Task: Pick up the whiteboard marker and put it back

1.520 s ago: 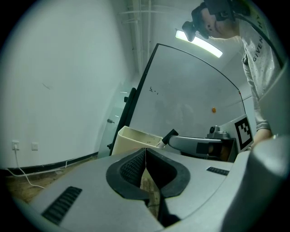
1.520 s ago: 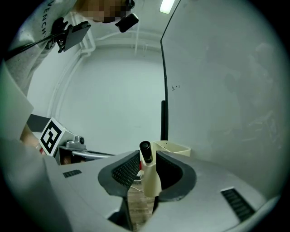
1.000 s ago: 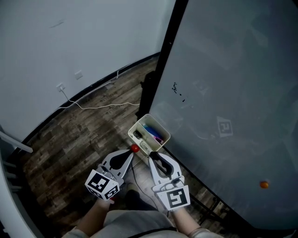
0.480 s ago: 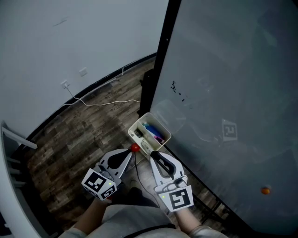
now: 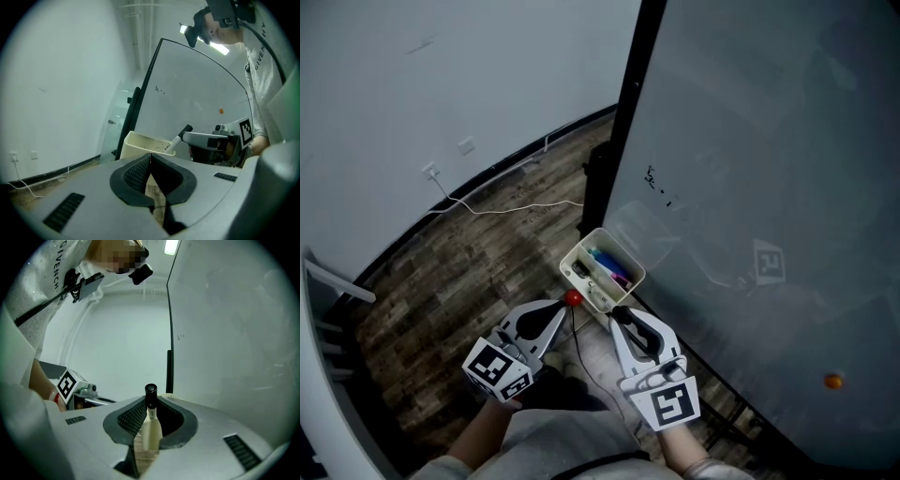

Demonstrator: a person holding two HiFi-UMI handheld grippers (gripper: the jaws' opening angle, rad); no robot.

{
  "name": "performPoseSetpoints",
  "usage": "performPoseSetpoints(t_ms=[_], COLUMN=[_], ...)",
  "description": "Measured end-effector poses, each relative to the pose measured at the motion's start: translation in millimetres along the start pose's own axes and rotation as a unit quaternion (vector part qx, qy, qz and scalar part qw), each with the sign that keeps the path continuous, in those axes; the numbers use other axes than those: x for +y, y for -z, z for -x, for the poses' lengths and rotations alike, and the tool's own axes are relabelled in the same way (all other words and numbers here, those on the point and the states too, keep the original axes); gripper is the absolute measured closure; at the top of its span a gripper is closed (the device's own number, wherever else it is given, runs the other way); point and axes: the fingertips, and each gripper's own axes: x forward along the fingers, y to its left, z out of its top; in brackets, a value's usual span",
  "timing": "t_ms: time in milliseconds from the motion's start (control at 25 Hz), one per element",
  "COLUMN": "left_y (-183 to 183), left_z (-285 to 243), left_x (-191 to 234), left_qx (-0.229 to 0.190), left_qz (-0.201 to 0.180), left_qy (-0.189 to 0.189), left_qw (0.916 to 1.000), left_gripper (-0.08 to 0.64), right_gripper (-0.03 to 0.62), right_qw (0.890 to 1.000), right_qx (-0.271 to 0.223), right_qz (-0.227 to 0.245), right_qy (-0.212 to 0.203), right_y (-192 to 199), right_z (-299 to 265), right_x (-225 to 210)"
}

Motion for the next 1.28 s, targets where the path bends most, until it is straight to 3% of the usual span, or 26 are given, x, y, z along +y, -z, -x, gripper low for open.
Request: performPoseSetpoints(t_ms=[440,1280], left_y=[-7,-25], left_z=[3,-2], left_x=[7,12], left_qx=[0.008,0.0], left_qz=[-0.006,-0.024], left_qy=[0.03,0.034], left_qw=[0.9995,0.9991], left_gripper=[0.545,0.545], right_gripper=[0.518,0.518], right_qw=[1.0,1.0], right_qx=[-0.003,-0.015], right_qz=[-0.004,0.011], right_qy=[0.023,0.004], right_y=[-18,-58], right_z=[2,5], right_x=[-1,1])
